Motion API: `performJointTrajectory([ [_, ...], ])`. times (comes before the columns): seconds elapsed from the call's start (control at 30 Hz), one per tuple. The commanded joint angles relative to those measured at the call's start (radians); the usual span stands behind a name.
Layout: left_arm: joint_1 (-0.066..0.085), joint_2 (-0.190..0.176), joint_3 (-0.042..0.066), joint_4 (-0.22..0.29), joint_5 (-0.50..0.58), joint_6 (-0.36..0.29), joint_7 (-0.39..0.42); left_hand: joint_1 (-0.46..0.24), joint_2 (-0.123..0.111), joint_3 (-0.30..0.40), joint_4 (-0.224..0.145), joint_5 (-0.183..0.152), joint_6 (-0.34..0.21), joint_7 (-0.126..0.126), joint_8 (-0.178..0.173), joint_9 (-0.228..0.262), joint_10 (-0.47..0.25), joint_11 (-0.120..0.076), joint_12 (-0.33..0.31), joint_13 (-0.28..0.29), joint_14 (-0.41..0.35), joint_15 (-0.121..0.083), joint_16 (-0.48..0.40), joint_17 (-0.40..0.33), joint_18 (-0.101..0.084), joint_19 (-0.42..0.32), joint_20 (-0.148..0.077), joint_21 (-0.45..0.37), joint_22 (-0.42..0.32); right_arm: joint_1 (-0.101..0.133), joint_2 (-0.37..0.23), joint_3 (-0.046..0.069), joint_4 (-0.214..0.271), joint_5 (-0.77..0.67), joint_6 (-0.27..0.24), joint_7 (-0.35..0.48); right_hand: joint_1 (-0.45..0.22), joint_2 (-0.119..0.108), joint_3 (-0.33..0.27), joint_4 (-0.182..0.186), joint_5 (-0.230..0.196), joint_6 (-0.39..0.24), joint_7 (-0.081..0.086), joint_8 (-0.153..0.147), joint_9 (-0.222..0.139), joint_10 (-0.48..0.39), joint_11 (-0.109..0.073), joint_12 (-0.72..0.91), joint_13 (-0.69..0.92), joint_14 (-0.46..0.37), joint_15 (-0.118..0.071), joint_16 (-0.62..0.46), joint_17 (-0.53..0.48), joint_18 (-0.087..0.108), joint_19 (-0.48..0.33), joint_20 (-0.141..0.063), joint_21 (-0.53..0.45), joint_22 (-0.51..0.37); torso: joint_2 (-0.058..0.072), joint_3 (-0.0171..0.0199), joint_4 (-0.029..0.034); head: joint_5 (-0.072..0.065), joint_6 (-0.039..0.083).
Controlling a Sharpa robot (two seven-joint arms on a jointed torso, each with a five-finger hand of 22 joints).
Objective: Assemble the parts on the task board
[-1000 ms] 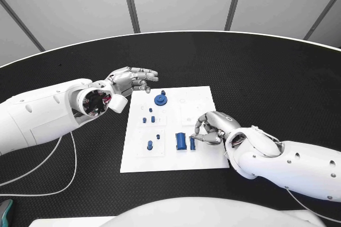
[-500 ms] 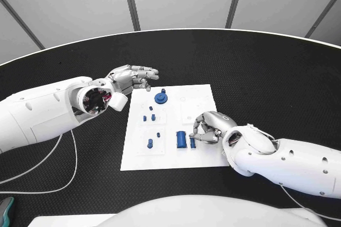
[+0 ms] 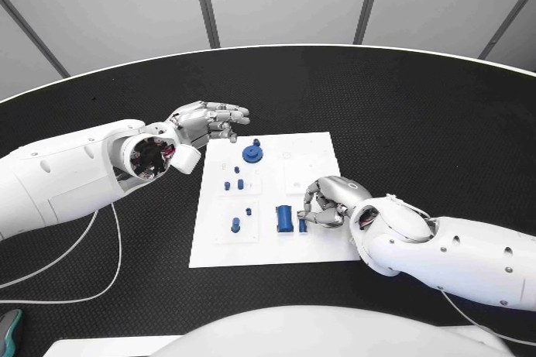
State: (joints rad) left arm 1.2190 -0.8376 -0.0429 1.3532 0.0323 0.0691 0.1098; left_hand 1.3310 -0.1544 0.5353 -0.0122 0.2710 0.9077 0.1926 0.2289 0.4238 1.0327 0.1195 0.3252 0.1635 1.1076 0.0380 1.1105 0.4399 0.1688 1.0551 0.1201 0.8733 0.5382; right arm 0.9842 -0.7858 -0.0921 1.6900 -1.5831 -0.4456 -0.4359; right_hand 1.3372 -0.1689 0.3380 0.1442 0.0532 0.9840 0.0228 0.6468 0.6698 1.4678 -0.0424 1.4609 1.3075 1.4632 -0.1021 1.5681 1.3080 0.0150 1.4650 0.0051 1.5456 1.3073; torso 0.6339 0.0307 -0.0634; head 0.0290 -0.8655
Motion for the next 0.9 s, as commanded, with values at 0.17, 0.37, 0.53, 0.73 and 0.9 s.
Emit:
performJointTrajectory([
  [0.17, 0.000, 0.000, 0.000, 0.000, 0.000, 0.000, 0.000, 0.003, 0.006, 0.002, 0.006, 0.001, -0.007, 0.001, 0.005, -0.001, -0.004, 0.000, 0.006, 0.001, -0.005, 0.000, 0.004, -0.002, 0.016, 0.002, 0.002, -0.004, -0.002, 0.000, -0.003, 0.000, 0.005, -0.002, -0.018, 0.011, 0.005, -0.003, -0.002, 0.007, -0.005, -0.003, -0.003, 0.006, 0.002, 0.058, -0.006, 0.004, 0.201, 0.108, -0.007, 0.003, 0.263, -0.011, 0.102, -0.006, 0.006, 0.258, 0.001, -0.0010, -0.0003, -0.001, 0.005],
  [0.37, 0.000, -0.001, 0.000, 0.000, 0.000, 0.000, 0.001, 0.003, 0.006, 0.002, 0.006, 0.001, -0.007, 0.001, 0.005, -0.001, -0.004, 0.000, 0.006, 0.001, -0.005, 0.000, 0.004, -0.002, 0.016, 0.002, 0.002, -0.004, -0.002, -0.001, -0.019, 0.000, 0.023, -0.002, -0.054, 0.031, 0.004, -0.003, -0.002, 0.009, -0.005, -0.003, -0.003, 0.008, 0.002, 0.059, -0.006, 0.004, 0.201, 0.108, -0.007, 0.003, 0.263, -0.011, 0.101, -0.006, 0.004, 0.258, 0.000, -0.0011, -0.0011, -0.002, 0.007],
  [0.53, 0.000, 0.000, 0.000, -0.001, 0.000, -0.001, 0.003, 0.003, 0.006, 0.002, 0.006, 0.001, -0.007, 0.001, 0.005, -0.001, -0.004, 0.000, 0.006, 0.001, -0.005, 0.000, 0.004, -0.002, 0.016, 0.002, 0.002, -0.004, -0.002, 0.000, -0.057, 0.000, 0.062, 0.069, -0.135, 0.135, 0.000, -0.007, -0.008, 0.028, -0.005, -0.030, 0.005, 0.004, -0.007, 0.042, -0.001, -0.030, 0.182, 0.108, -0.002, 0.003, 0.263, -0.004, 0.093, -0.004, -0.030, 0.248, -0.004, -0.0023, -0.0041, -0.001, 0.012],
  [0.73, -0.001, 0.009, 0.000, -0.010, 0.000, -0.001, 0.010, 0.005, 0.005, 0.003, 0.009, 0.001, -0.009, 0.002, 0.006, -0.002, -0.007, 0.001, 0.008, 0.002, -0.006, 0.001, 0.006, -0.003, 0.016, 0.003, 0.003, -0.006, -0.003, 0.019, -0.114, 0.003, 0.092, 0.348, -0.205, 0.351, -0.003, -0.012, -0.027, 0.086, -0.003, -0.127, 0.057, -0.068, -0.064, -0.056, 0.044, -0.216, 0.079, 0.083, 0.035, -0.059, 0.179, 0.033, 0.041, 0.022, -0.231, 0.190, -0.019, -0.0094, -0.0136, 0.003, 0.022],
  [0.9, -0.003, 0.018, 0.000, -0.023, 0.013, -0.011, 0.028, 0.000, 0.004, 0.000, 0.013, 0.000, -0.010, 0.003, 0.006, -0.002, -0.008, 0.002, 0.009, 0.001, -0.007, 0.002, 0.006, -0.004, 0.016, 0.003, 0.004, -0.007, -0.003, 0.077, -0.129, 0.004, 0.035, 0.689, -0.199, 0.510, 0.063, 0.000, -0.040, 0.140, 0.001, -0.149, 0.092, -0.142, -0.144, -0.309, 0.076, -0.719, -0.241, -0.042, 0.062, -0.367, -0.133, 0.124, -0.109, 0.057, -0.827, -0.044, -0.039, -0.0180, -0.0298, 0.010, 0.038],
])
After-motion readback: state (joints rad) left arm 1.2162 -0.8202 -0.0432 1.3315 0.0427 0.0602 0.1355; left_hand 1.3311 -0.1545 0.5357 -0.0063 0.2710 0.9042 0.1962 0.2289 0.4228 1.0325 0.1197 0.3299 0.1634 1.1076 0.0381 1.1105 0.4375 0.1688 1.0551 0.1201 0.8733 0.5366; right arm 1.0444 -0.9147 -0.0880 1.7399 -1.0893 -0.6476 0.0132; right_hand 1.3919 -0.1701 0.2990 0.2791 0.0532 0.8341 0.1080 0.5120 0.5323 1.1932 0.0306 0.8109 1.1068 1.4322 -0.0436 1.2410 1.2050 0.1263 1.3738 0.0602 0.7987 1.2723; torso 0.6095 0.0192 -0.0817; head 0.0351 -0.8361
